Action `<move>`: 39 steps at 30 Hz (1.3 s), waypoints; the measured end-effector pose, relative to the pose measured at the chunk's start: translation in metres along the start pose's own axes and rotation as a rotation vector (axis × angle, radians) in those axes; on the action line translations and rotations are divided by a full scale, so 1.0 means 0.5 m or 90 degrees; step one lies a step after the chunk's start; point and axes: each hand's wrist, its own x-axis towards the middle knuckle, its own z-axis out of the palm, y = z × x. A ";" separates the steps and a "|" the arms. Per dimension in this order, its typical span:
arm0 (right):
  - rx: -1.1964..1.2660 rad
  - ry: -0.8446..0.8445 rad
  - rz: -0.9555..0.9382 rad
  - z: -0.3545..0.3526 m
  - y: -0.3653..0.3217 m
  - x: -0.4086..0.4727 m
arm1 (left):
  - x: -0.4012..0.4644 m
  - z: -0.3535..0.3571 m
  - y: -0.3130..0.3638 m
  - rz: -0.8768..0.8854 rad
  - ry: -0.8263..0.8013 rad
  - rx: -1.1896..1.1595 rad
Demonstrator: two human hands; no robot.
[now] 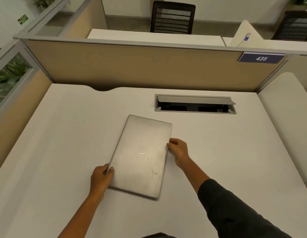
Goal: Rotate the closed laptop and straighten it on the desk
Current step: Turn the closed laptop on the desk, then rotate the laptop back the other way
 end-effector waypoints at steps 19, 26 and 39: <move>0.060 -0.045 0.087 0.010 0.089 -0.083 | 0.101 0.071 0.106 -0.056 -0.010 -0.129; 0.093 -0.040 0.111 0.013 0.077 -0.073 | 0.084 0.084 0.099 -0.116 0.023 -0.179; 0.016 -0.081 0.092 0.034 0.000 0.024 | 0.019 0.106 0.073 -0.200 0.055 -0.309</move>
